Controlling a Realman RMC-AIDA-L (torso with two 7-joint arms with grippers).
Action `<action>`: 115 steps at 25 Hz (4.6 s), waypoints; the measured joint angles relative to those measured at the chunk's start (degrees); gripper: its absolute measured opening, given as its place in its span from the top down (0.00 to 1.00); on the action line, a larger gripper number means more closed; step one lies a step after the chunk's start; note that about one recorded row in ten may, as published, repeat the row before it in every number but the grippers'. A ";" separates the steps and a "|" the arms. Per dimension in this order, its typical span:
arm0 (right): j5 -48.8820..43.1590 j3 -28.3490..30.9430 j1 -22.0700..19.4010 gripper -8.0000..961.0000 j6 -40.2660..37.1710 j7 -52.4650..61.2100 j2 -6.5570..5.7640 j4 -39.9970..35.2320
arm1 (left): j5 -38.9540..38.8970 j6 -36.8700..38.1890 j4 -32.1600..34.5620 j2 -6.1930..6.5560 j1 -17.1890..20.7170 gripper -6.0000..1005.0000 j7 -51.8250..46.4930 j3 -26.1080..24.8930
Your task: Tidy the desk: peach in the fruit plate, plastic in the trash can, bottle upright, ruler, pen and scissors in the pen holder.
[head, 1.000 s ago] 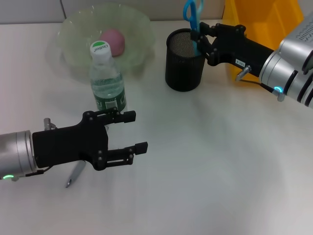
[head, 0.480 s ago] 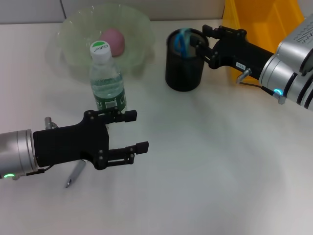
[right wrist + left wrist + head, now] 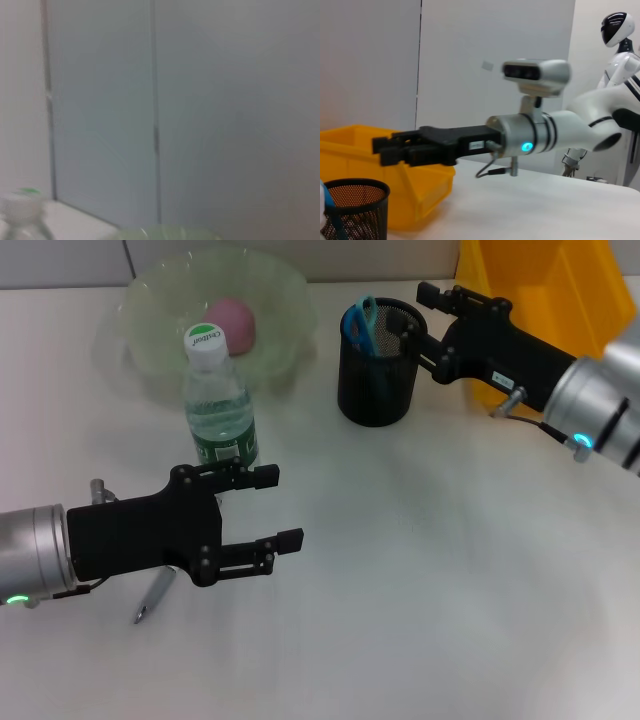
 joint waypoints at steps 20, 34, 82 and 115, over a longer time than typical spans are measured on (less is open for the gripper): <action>3.35 -0.48 -12.30 0.48 -25.64 -1.92 0.00 11.13 | -0.54 0.08 5.91 0.49 0.46 0.25 -7.03 -0.07; 3.15 -0.48 -12.02 0.48 -24.64 -1.48 0.00 12.82 | 16.81 -1.17 20.86 0.32 -2.39 0.25 -22.52 0.24; 3.47 0.00 -10.94 0.49 -24.27 1.04 0.00 14.00 | 41.77 -5.28 29.59 -0.09 -11.60 0.25 -47.08 16.32; 3.57 0.10 -8.89 0.49 -21.71 1.89 0.00 14.11 | 45.09 -9.49 24.54 -0.18 -14.08 0.35 -46.65 17.83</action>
